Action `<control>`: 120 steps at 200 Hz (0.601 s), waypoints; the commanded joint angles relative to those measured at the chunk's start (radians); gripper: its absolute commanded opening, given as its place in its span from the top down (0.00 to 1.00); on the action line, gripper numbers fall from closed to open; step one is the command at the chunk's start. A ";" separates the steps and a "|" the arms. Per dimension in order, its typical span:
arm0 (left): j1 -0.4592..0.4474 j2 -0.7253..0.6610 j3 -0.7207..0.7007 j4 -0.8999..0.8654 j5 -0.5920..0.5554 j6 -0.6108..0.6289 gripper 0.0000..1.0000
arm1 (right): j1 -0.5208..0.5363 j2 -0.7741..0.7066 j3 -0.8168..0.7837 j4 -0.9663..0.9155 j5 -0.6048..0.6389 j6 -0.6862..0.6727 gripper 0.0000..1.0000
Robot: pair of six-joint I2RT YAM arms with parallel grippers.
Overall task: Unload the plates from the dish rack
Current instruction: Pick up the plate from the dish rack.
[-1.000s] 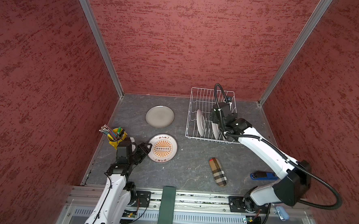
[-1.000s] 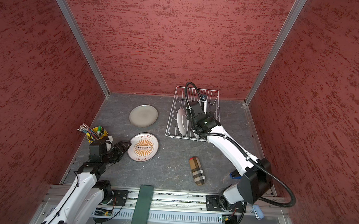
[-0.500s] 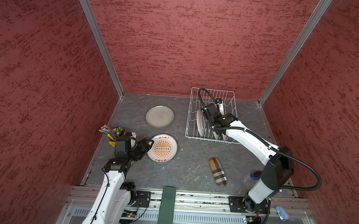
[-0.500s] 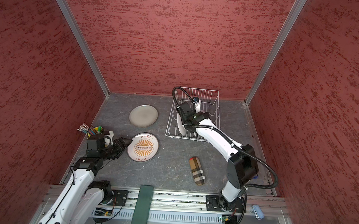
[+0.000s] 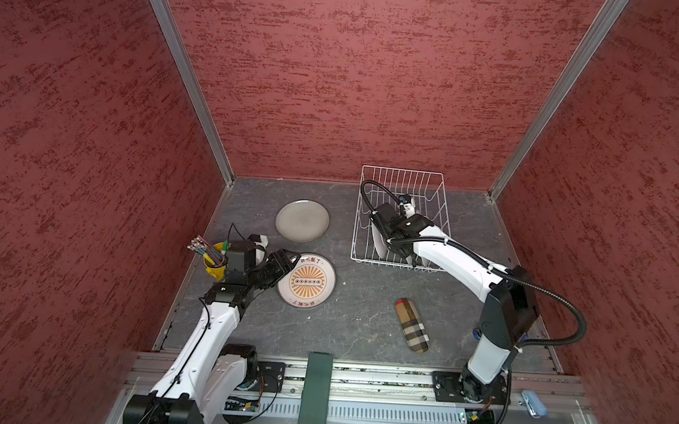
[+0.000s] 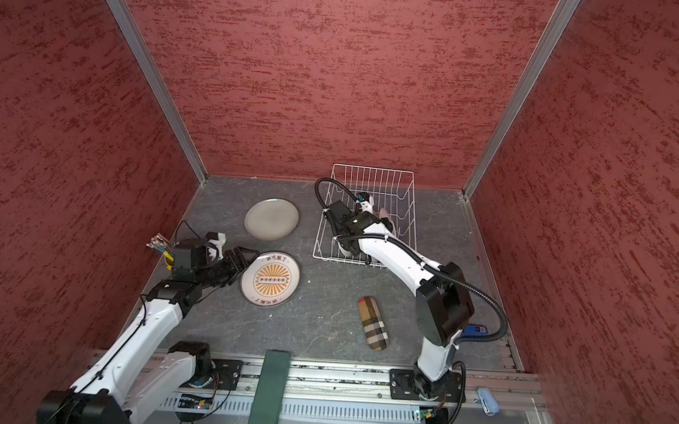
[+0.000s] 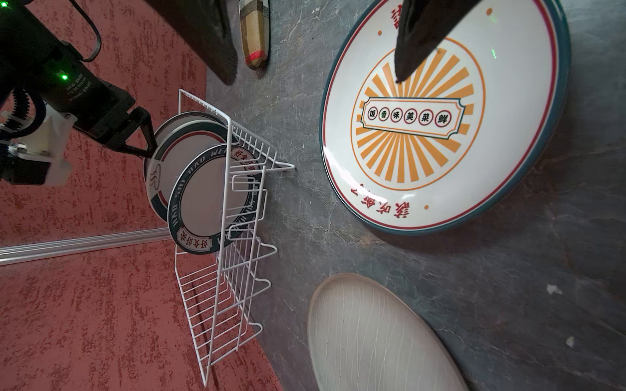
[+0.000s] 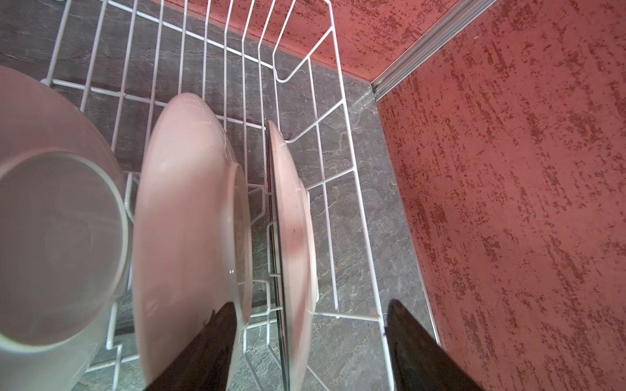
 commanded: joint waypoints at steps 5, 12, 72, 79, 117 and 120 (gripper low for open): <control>-0.004 0.004 0.034 0.038 -0.009 0.015 0.26 | 0.007 -0.002 0.025 -0.031 0.042 0.020 0.32; -0.005 0.007 0.036 0.039 -0.009 0.017 0.26 | 0.008 0.000 0.028 -0.034 0.044 0.021 0.32; -0.008 0.020 0.028 0.050 -0.008 0.024 0.26 | 0.084 -0.026 0.063 0.017 0.029 0.002 0.39; -0.008 0.024 0.026 0.050 -0.005 0.025 0.26 | 0.094 -0.010 0.084 -0.001 0.041 0.007 0.39; -0.010 0.025 0.019 0.044 -0.001 0.029 0.26 | 0.107 0.041 0.121 0.005 0.021 0.002 0.40; -0.010 0.024 0.019 0.043 -0.001 0.030 0.26 | 0.107 0.044 0.121 0.008 0.018 0.002 0.40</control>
